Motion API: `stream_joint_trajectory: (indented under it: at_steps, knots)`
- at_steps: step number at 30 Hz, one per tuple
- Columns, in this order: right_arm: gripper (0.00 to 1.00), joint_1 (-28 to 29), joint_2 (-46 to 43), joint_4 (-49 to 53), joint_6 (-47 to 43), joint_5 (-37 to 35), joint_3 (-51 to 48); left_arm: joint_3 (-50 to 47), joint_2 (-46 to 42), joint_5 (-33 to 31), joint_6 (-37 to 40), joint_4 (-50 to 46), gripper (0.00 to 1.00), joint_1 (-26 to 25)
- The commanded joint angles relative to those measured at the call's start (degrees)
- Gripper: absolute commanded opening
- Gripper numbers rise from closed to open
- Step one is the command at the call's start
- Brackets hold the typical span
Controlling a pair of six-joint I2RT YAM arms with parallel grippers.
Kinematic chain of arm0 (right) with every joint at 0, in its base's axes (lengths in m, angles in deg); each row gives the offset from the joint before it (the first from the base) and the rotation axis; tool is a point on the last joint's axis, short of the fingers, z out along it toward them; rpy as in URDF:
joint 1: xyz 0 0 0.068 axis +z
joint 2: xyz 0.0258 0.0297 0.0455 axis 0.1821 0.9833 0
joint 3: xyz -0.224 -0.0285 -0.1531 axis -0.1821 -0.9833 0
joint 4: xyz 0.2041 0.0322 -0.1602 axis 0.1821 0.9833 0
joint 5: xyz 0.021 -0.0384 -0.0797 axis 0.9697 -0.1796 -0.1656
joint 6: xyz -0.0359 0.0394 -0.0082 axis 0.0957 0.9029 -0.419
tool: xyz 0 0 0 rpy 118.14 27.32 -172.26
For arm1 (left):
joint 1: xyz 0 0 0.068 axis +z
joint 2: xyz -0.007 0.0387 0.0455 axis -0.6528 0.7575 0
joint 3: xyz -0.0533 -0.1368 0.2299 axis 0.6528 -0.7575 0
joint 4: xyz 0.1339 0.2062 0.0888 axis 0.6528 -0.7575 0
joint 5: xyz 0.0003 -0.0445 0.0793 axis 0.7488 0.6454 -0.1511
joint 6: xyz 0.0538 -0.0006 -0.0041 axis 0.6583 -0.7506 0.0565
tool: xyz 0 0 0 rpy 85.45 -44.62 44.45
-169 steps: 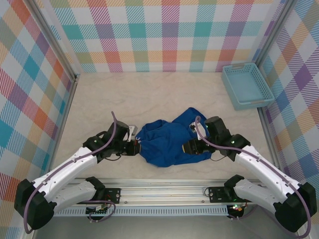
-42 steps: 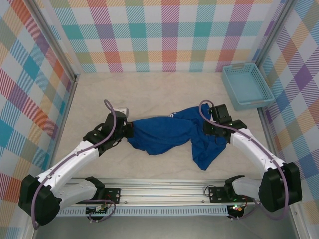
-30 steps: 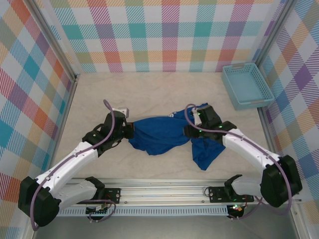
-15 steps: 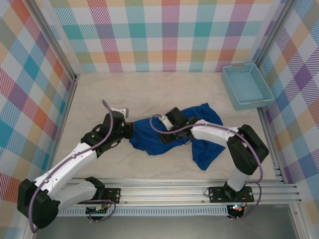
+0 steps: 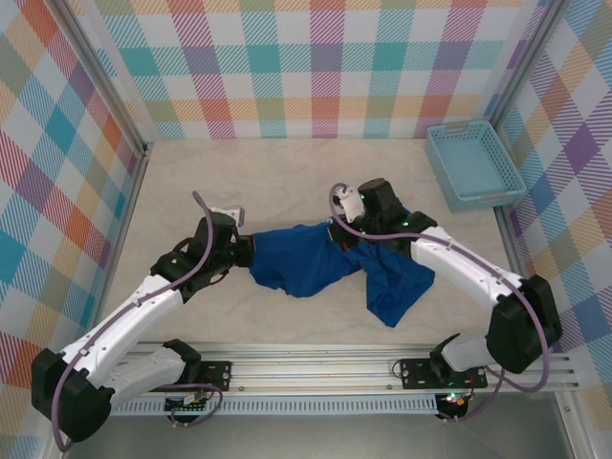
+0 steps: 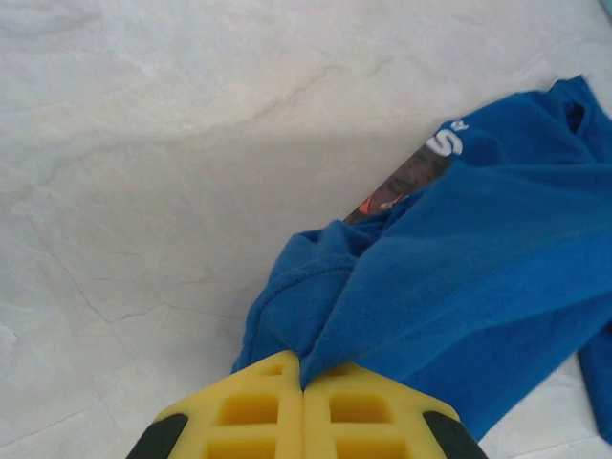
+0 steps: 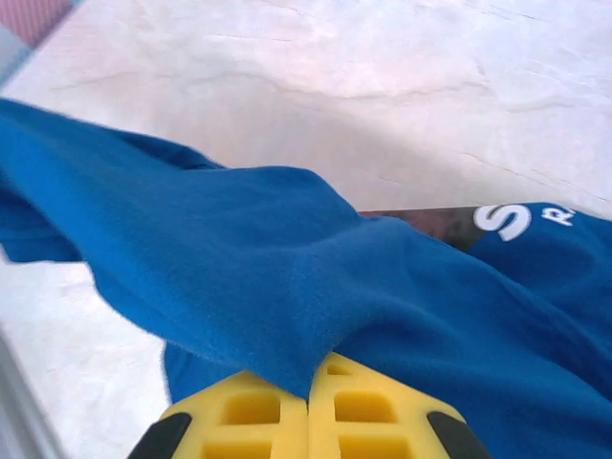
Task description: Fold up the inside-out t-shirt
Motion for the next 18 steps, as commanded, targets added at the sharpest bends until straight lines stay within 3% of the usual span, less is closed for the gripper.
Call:
stream_joint_trajectory:
  at_steps: [1,8,15,18]
  knots:
    - [0.03,-0.81,-1.75,5.92,0.87,6.72,1.99,4.21,-2.07,-2.08,1.38,-2.25,0.00,1.42]
    - [0.10,-1.17,-1.25,6.30,2.37,10.22,3.26,7.74,-1.97,0.60,1.63,-2.05,0.00,1.78]
    - [0.14,-1.51,2.03,5.15,5.38,8.70,3.72,8.79,-2.41,2.76,1.50,-1.57,0.00,1.78]
    - [0.20,-1.54,3.80,5.07,6.55,8.38,4.50,8.88,-2.65,2.97,1.51,-1.80,0.00,1.87]
